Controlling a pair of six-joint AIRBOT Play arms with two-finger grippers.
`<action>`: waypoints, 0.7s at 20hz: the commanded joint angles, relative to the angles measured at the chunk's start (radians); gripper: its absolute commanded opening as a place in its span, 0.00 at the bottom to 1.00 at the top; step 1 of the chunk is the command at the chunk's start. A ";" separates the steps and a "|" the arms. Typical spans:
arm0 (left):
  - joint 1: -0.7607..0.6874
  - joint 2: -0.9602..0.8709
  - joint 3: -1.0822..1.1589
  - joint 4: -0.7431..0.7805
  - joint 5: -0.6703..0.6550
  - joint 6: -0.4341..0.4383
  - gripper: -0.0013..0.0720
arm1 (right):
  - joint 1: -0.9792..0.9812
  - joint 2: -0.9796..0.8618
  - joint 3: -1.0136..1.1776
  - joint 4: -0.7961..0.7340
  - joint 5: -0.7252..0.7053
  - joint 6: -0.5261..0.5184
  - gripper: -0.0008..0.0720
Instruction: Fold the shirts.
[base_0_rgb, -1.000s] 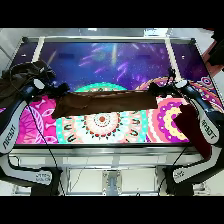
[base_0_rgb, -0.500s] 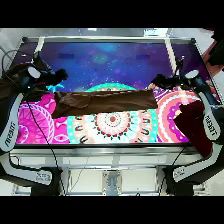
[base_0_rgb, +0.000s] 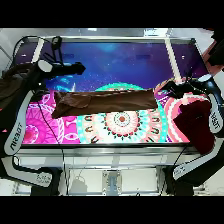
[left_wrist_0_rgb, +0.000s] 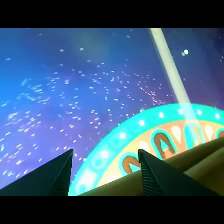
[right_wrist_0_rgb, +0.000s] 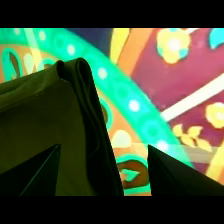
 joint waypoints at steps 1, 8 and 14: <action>-0.065 0.000 0.004 0.046 0.024 0.034 0.67 | -0.014 -0.080 0.002 0.116 0.065 -0.085 0.88; -0.098 0.000 0.003 0.070 0.000 0.063 0.67 | 0.031 -0.175 0.002 0.230 0.094 -0.148 0.86; -0.098 -0.029 0.003 0.069 -0.068 0.063 0.67 | 0.146 -0.176 0.003 0.232 0.108 -0.157 0.76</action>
